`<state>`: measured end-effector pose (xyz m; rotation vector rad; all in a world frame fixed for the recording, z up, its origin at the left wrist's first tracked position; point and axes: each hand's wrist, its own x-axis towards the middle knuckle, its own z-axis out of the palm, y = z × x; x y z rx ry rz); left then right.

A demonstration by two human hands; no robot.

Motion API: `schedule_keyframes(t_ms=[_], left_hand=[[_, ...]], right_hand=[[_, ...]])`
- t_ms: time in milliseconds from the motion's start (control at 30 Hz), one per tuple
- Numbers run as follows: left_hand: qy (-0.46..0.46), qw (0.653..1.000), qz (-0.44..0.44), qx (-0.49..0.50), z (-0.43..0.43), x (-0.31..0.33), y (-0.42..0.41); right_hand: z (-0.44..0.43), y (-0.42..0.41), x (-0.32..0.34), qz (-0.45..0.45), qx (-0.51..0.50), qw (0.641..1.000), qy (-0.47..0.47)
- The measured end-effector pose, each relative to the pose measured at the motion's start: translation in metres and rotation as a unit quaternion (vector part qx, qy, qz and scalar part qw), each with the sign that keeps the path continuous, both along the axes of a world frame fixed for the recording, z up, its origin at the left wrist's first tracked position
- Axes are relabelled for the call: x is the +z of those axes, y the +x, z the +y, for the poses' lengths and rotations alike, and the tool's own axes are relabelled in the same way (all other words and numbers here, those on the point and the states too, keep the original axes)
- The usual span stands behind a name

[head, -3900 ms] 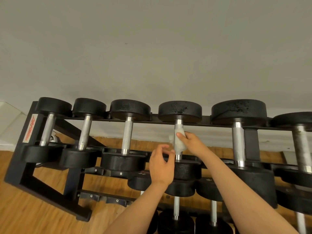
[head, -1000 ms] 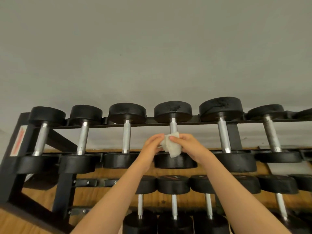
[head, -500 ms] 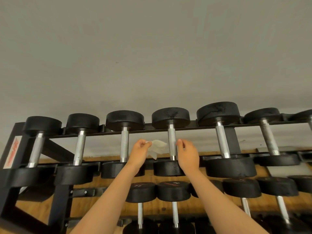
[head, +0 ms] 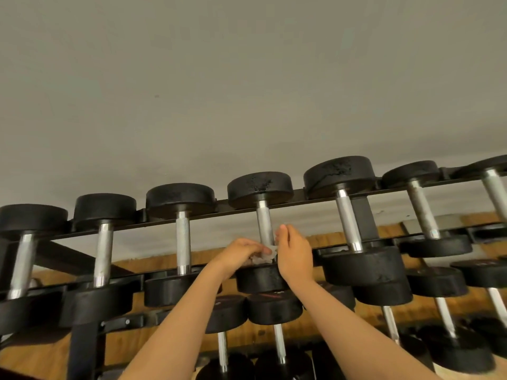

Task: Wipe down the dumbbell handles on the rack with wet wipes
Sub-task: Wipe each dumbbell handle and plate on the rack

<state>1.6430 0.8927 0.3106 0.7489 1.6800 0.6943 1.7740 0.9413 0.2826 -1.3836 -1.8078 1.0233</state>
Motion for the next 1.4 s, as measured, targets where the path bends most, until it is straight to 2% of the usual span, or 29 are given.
schedule_keyframes(t_ms=[100, 233, 333, 500, 733, 833, 1000, 1133, 1300, 1400], left_hand=[[0.026, 0.997, 0.054, -0.04, 0.005, -0.009, -0.004], [0.034, 0.996, 0.083, -0.013, 0.007, -0.019, -0.005], [0.009, 0.995, 0.095, 0.007, 0.011, -0.023, -0.002], [-0.032, 0.993, 0.103, -0.045, 0.017, -0.025, 0.001], [0.028, 0.99, 0.115, 0.07, 0.008, -0.029, 0.001], [0.019, 0.99, 0.084, 0.113, 0.012, -0.025, 0.006], [0.001, 0.989, 0.146, 0.031, 0.014, -0.015, 0.01], [0.014, 0.982, 0.188, 0.014, 0.016, -0.014, 0.009], [-0.021, 0.987, 0.157, -0.006, 0.02, -0.017, 0.01], [-0.009, 0.99, 0.138, 0.027, 0.013, -0.024, 0.002]], right_hand=[[0.0, 0.0, 0.001, -0.002, 0.0, 1.0, -0.002], [0.001, 0.0, 0.001, -0.006, -0.002, 1.0, 0.0], [0.0, -0.001, 0.001, -0.006, -0.006, 1.0, -0.003], [0.0, 0.0, 0.003, -0.004, -0.011, 1.0, -0.011], [0.0, 0.0, 0.004, 0.006, -0.013, 1.0, -0.01], [-0.001, 0.0, 0.004, 0.007, -0.015, 1.0, -0.008], [-0.002, 0.0, 0.006, 0.005, -0.02, 1.0, -0.016], [-0.002, 0.0, 0.009, 0.006, -0.025, 0.999, -0.024], [-0.002, 0.0, 0.008, 0.001, -0.023, 1.0, -0.019], [-0.001, 0.001, 0.008, 0.0, -0.016, 1.0, -0.019]])
